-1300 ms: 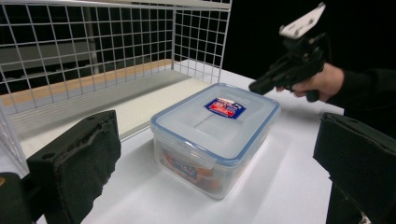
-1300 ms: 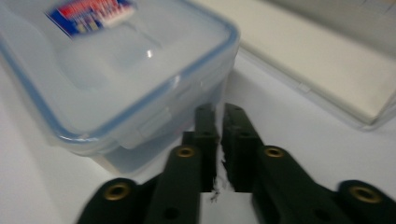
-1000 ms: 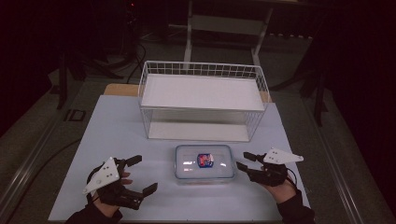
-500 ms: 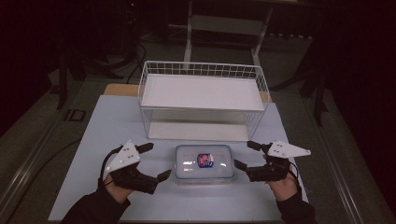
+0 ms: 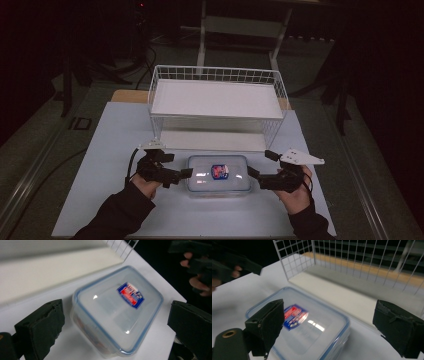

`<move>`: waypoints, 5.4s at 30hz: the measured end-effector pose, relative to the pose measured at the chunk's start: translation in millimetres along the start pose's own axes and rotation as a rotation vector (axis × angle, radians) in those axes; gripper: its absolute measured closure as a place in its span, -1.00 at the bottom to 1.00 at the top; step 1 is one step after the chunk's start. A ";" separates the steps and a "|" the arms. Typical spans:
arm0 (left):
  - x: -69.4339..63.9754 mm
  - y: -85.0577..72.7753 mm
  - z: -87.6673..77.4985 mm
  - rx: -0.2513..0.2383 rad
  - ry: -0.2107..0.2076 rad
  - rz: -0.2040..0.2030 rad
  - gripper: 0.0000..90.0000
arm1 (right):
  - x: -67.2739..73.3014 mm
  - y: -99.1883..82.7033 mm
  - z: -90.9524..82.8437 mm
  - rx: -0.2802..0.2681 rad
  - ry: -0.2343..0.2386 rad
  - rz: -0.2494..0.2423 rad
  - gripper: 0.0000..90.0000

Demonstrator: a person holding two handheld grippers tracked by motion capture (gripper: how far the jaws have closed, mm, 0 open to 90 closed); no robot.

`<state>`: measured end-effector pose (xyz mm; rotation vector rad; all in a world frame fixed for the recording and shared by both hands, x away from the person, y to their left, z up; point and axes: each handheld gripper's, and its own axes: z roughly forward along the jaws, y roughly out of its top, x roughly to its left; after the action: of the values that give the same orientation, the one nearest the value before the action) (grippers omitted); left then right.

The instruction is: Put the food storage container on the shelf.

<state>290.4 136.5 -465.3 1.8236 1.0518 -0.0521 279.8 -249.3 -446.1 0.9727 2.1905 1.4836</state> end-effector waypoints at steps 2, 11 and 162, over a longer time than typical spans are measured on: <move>8.7 -1.4 6.3 0.036 -0.026 -0.073 -0.98 | -0.8 -2.8 1.5 0.028 0.018 0.021 -0.77; 28.1 -8.6 34.8 0.156 -0.063 -0.217 -0.98 | -2.3 -12.6 10.1 0.130 0.077 0.059 -0.58; 38.9 17.1 25.2 -0.164 0.002 0.065 -0.98 | -39.0 13.8 81.6 0.068 -0.030 0.206 -0.28</move>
<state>336.1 139.6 -483.6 1.7081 0.9686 0.0724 361.7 -217.0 -471.1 1.2676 2.1875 1.4782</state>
